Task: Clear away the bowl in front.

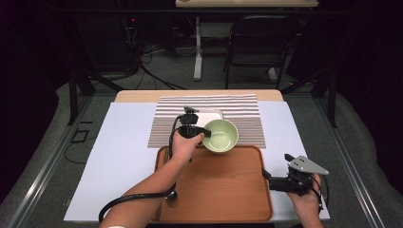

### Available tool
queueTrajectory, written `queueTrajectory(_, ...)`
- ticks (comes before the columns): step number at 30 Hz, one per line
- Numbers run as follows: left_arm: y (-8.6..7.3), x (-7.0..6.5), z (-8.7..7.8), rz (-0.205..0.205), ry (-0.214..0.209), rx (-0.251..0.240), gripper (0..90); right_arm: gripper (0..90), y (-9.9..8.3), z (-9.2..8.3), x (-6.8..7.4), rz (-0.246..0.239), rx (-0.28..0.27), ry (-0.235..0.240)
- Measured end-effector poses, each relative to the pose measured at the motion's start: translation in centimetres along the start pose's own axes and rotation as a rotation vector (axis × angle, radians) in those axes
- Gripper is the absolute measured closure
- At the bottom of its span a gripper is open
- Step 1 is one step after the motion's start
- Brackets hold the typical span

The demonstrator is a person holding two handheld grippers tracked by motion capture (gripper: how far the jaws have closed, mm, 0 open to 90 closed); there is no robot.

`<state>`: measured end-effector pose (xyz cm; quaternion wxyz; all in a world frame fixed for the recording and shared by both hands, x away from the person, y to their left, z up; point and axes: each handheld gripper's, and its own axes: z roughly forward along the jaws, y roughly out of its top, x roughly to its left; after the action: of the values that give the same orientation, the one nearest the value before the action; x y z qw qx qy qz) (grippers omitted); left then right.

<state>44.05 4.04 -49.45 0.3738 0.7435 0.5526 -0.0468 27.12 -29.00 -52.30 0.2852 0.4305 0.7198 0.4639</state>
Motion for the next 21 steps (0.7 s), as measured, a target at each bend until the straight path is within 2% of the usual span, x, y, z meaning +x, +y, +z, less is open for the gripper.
queueTrajectory(21, -4.7, -3.1, 1.9, 0.055, -0.049, 0.119, 81.6, 0.0, 0.2, -0.1, 0.7, -0.026, -0.019, 0.029)
